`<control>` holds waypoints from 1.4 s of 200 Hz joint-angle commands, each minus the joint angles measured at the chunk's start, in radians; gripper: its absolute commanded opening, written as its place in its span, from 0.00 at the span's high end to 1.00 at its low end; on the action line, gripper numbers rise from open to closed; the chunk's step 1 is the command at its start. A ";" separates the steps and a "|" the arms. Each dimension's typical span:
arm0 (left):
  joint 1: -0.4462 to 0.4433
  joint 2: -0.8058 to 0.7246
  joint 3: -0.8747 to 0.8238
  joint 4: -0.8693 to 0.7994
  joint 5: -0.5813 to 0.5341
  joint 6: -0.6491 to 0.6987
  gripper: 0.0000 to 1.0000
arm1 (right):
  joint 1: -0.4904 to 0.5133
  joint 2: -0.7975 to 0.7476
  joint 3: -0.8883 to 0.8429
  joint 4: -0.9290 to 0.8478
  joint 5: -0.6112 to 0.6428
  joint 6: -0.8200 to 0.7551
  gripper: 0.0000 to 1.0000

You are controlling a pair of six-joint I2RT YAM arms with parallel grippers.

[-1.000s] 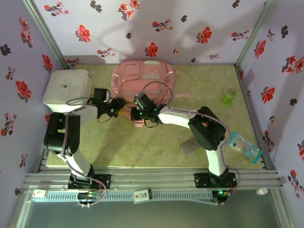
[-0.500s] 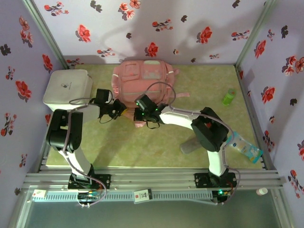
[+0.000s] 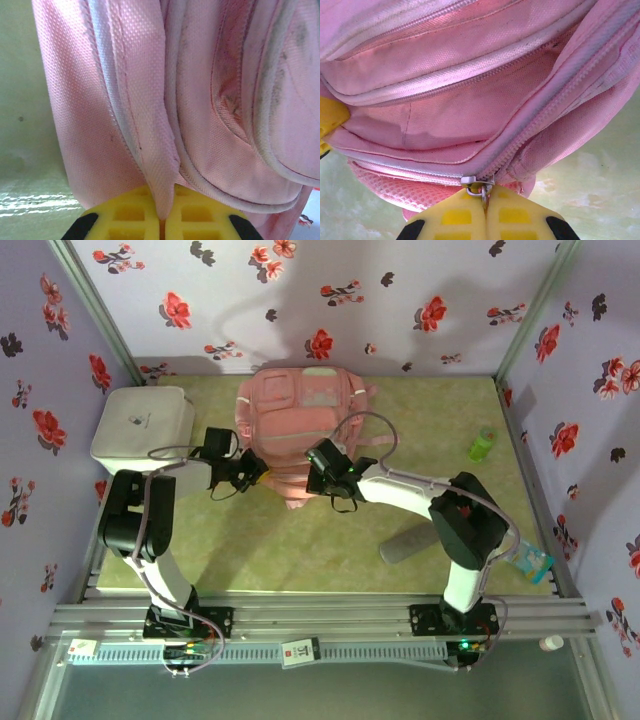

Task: Pack books, pencil case, and school supplies into a backpack

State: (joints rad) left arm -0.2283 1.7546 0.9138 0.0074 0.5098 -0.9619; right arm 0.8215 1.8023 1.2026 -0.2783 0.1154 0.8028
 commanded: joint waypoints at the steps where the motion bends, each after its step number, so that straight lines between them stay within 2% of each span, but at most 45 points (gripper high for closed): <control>1: 0.010 -0.024 0.017 -0.018 -0.030 0.035 0.96 | -0.018 0.028 0.017 -0.056 0.010 -0.047 0.99; 51: 0.004 -0.031 0.009 -0.006 -0.025 0.029 0.95 | -0.016 0.058 0.039 -0.047 0.026 -0.062 0.81; 72: 0.002 -0.029 0.008 -0.003 -0.026 0.028 0.95 | -0.018 0.069 0.052 -0.055 0.038 -0.068 0.79; 93: 0.002 -0.029 0.009 -0.001 -0.025 0.027 0.95 | -0.018 0.076 0.061 -0.061 0.059 -0.072 0.81; 117: 0.002 -0.030 0.007 0.000 -0.029 0.028 0.95 | -0.018 0.065 0.064 -0.077 0.092 -0.066 0.92; 139: 0.002 -0.033 0.003 -0.005 -0.052 0.039 0.96 | -0.019 0.019 0.026 -0.068 0.145 -0.052 0.96; 178: 0.001 -0.026 0.014 -0.026 -0.074 0.065 0.96 | -0.043 -0.098 -0.095 0.018 0.200 -0.021 0.96; 208: 0.001 -0.023 0.019 -0.030 -0.077 0.070 0.97 | -0.090 -0.100 -0.128 -0.016 0.210 0.002 0.97; 244: 0.001 -0.026 0.042 -0.058 -0.085 0.102 0.96 | -0.109 -0.097 -0.181 0.045 0.213 -0.022 0.98; 280: 0.009 -0.041 0.067 -0.109 -0.128 0.138 0.96 | -0.107 -0.088 -0.204 0.094 0.130 -0.036 1.00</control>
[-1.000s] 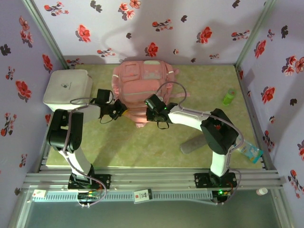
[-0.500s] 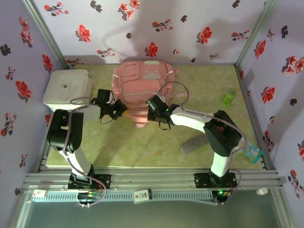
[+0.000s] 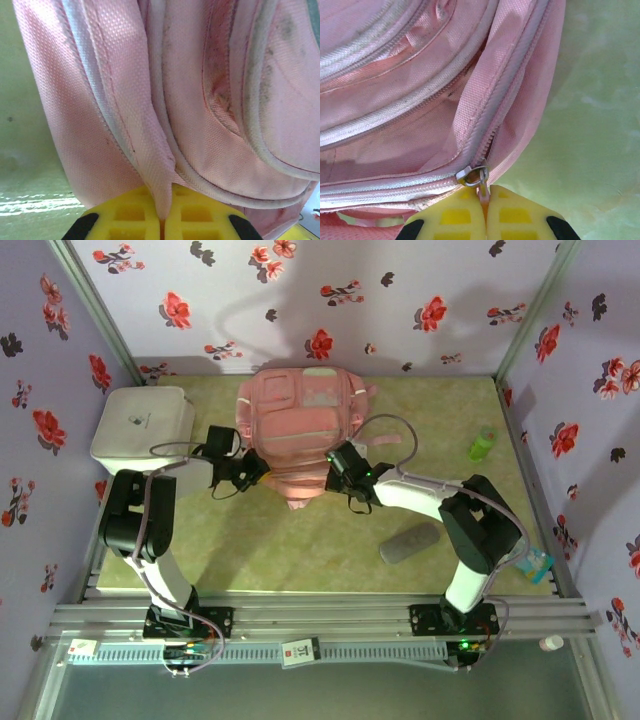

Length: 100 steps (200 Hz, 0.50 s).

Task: Pack books, pencil case, and school supplies into a backpack

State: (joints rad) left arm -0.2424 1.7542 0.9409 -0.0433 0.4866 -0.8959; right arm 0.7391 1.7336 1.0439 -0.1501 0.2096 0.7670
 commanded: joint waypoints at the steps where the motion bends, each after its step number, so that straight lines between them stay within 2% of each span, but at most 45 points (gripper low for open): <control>1: 0.024 -0.042 0.040 -0.062 -0.106 0.073 0.96 | -0.024 -0.019 -0.047 -0.031 0.031 -0.001 1.00; 31: 0.057 -0.094 0.042 -0.117 -0.162 0.106 0.87 | 0.000 0.009 -0.044 0.065 -0.098 -0.039 1.00; 83: 0.125 -0.222 0.045 -0.229 -0.224 0.158 0.56 | 0.082 0.152 0.069 0.229 -0.245 -0.021 1.00; 100: 0.126 -0.258 0.054 -0.267 -0.225 0.156 0.50 | 0.102 0.204 0.123 0.267 -0.294 -0.008 1.00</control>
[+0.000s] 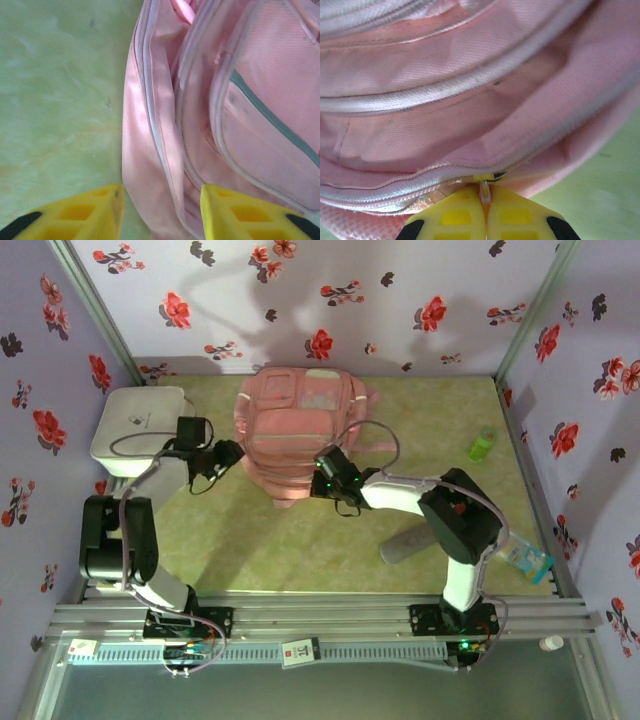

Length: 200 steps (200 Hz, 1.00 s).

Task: Pack books, pencil case, and school supplies into a backpack

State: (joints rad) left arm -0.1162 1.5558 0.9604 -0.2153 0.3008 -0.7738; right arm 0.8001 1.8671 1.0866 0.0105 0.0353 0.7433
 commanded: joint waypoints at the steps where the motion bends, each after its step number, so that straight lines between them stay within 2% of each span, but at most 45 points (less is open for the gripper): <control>1: 0.000 -0.061 0.035 -0.097 -0.040 0.033 0.49 | 0.043 0.073 0.083 0.110 -0.123 0.016 1.00; 33: 0.000 -0.101 0.036 -0.133 -0.005 -0.002 0.41 | 0.067 0.127 0.159 0.146 -0.175 0.021 1.00; 76: -0.046 -0.080 0.021 -0.100 0.053 -0.096 0.40 | 0.072 0.126 0.173 0.116 -0.154 0.007 1.00; 109: -0.094 -0.007 0.044 -0.075 0.035 -0.153 0.51 | 0.074 0.121 0.170 0.102 -0.147 0.009 1.00; 136: -0.125 0.028 0.066 -0.102 -0.045 -0.161 0.56 | 0.075 0.115 0.167 0.094 -0.134 0.009 1.00; 160: -0.147 0.054 0.085 -0.154 -0.101 -0.156 0.61 | 0.075 0.108 0.167 0.083 -0.120 0.005 1.00; 175: -0.159 0.073 0.110 -0.218 -0.149 -0.160 0.68 | 0.075 0.107 0.167 0.072 -0.110 0.004 1.00; 200: -0.186 0.112 0.169 -0.303 -0.218 -0.145 0.73 | 0.075 0.102 0.162 0.062 -0.095 0.004 1.00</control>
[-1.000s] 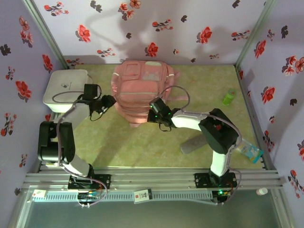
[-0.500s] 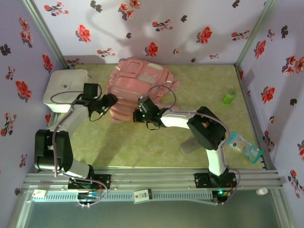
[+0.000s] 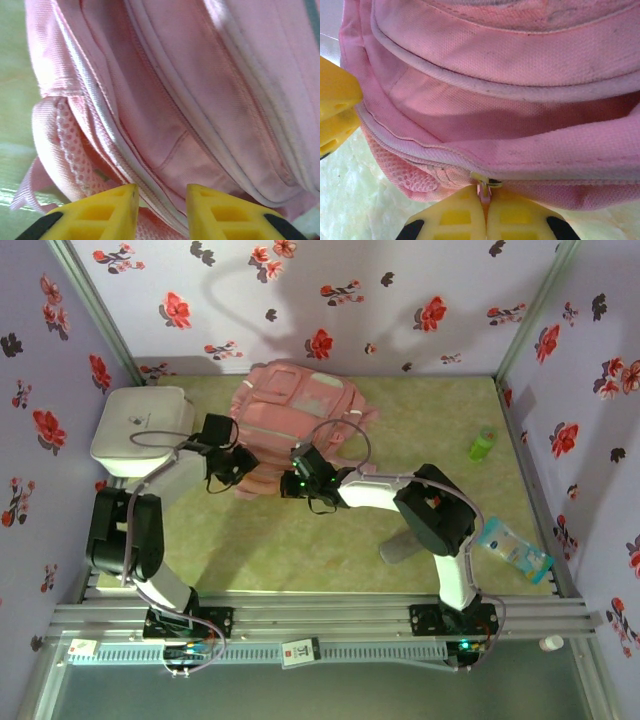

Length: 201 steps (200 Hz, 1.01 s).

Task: Pack books, pencil case, and school supplies into a backpack

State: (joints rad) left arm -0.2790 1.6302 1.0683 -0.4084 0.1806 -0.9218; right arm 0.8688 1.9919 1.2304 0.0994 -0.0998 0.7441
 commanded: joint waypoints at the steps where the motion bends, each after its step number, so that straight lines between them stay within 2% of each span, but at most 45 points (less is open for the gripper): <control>1: -0.024 0.040 0.063 -0.110 -0.098 0.003 0.73 | 0.006 -0.023 0.018 -0.027 0.041 0.004 1.00; 66: -0.039 0.088 0.076 -0.108 -0.111 0.009 0.72 | 0.007 -0.034 0.014 -0.050 0.062 0.005 1.00; 92: -0.038 0.090 0.076 -0.123 -0.160 0.021 0.88 | 0.006 -0.049 0.007 -0.081 0.099 0.009 1.00; 118: -0.038 0.076 0.070 -0.125 -0.195 0.033 0.94 | 0.000 -0.094 -0.028 -0.137 0.189 0.013 1.00; 152: -0.037 0.054 0.070 -0.135 -0.201 0.060 0.95 | -0.048 -0.152 -0.098 -0.201 0.269 0.006 1.00; 201: -0.038 0.005 0.049 -0.163 -0.162 0.130 0.97 | -0.141 -0.177 -0.112 -0.235 0.258 -0.032 1.00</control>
State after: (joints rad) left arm -0.3237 1.6833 1.1244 -0.4931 0.0620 -0.8608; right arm 0.7746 1.8561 1.1278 -0.0391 0.0830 0.7387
